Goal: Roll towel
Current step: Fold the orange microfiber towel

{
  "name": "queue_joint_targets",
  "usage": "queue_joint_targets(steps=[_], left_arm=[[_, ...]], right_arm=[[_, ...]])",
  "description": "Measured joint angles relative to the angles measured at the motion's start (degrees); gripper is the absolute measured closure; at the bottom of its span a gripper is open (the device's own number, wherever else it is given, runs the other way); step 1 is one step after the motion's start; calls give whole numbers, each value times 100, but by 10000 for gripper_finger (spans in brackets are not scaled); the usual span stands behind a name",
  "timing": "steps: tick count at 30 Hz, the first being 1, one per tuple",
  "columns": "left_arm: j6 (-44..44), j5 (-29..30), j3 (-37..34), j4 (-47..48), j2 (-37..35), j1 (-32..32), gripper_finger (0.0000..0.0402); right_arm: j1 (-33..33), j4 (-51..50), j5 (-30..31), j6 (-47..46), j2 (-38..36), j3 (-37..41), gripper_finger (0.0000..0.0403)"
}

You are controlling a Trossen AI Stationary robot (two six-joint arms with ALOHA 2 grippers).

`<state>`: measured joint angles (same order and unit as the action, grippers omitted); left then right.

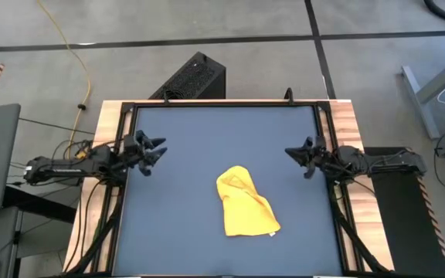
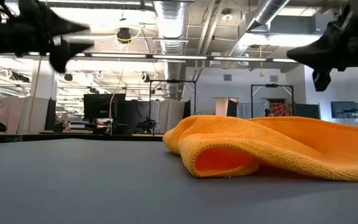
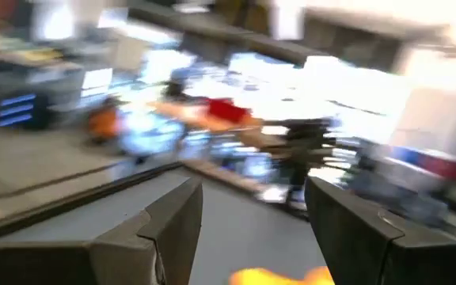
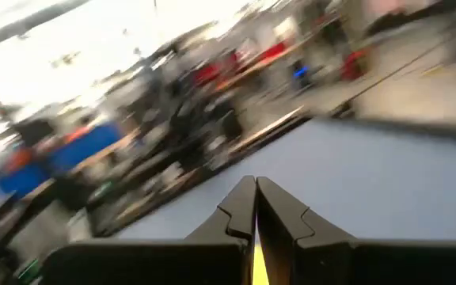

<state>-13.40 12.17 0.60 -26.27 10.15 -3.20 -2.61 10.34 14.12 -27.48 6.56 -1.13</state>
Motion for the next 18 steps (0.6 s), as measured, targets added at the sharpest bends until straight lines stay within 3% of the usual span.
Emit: queue_joint_targets(steps=[2, 4, 11, 14, 18], left_arm=[[232, -867, -2, -556, 394, 17, 188], [311, -1301, 0, -990, 880, 65, 188], [277, -1320, 782, -1120, 3036, 459, 188], [578, -1551, 1280, -1057, 3978, 709, 188], [1395, -1856, 1915, -1072, 5056, 1150, 188]], right_arm=[[-59, 280, -348, -299, 296, -2, 363], [-205, 592, -425, -464, 669, -9, 363], [-1017, 525, -189, -835, 2547, -778, 362], [-1369, -134, -105, -997, 3411, -1477, 362], [-1859, -1829, -78, -1624, 4458, -2634, 362]])
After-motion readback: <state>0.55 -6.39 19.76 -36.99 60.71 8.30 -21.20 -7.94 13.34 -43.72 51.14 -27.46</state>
